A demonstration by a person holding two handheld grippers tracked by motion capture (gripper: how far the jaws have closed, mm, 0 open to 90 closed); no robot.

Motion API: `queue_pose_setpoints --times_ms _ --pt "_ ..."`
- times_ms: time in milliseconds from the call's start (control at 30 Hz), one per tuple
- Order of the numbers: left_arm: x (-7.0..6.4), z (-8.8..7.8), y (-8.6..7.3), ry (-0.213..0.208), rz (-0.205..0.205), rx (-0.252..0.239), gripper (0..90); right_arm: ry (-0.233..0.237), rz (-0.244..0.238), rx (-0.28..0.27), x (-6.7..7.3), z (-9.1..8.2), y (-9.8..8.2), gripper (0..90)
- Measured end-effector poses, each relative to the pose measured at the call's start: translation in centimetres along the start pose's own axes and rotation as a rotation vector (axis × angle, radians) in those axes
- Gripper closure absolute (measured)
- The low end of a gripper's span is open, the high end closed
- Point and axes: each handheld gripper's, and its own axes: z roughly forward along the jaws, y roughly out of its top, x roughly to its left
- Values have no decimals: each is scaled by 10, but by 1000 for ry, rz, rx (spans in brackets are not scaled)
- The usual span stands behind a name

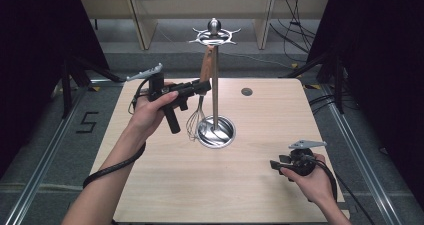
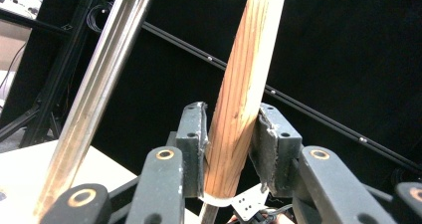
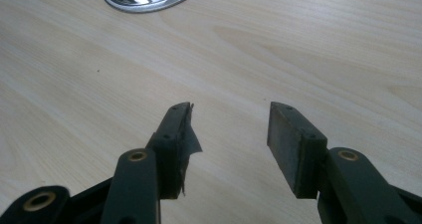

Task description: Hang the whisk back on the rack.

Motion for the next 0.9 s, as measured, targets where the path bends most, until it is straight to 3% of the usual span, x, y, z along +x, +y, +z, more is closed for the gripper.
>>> queue_pose_setpoints --times_ms 167,200,900 --pt "1 0 -1 6 -9 -5 653 -7 -23 -12 -1 1 -1 528" --pt "1 0 -1 5 -13 -7 652 -3 -1 -2 0 0 0 528" --pt "4 3 -4 28 -48 -11 612 -3 0 -9 0 1 0 527"
